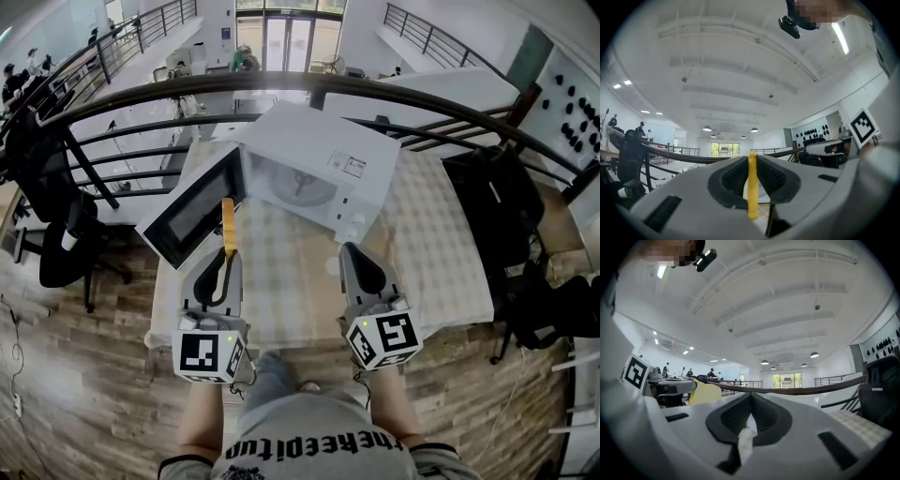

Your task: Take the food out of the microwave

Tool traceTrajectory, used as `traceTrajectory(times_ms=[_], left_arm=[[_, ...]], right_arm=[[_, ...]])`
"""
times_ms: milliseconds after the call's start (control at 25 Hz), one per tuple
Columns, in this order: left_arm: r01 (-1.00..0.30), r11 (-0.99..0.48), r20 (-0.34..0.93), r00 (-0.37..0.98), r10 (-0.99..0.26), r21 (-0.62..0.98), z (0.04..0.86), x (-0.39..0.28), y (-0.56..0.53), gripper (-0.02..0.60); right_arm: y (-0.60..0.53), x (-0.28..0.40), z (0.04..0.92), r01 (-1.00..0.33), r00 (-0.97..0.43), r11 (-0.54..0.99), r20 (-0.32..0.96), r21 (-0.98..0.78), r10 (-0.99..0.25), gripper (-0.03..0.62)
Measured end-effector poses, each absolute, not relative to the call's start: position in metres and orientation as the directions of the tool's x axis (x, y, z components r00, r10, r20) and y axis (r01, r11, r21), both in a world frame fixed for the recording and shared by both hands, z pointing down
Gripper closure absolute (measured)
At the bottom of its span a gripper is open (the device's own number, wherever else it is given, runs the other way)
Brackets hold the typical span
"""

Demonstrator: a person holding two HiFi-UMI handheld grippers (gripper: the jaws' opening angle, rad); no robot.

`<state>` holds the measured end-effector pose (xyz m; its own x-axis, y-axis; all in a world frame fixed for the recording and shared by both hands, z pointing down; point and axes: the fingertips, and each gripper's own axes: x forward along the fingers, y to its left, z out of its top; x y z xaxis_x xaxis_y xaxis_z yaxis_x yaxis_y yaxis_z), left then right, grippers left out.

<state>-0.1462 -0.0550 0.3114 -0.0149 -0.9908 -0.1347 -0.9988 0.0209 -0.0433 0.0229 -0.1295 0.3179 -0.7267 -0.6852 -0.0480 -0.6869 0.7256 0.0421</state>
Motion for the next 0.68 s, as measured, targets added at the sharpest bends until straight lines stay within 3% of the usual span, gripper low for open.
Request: traceTrajectory(times_ms=[680], left_arm=[[-0.999,0.018,-0.146,-0.014,-0.989,-0.026,0.300,-0.128,-0.052,0.529]], right_arm=[[-0.129,0.037,0.314,-0.681,-0.732,0.731,-0.061,0.044,-0.679,0.589]])
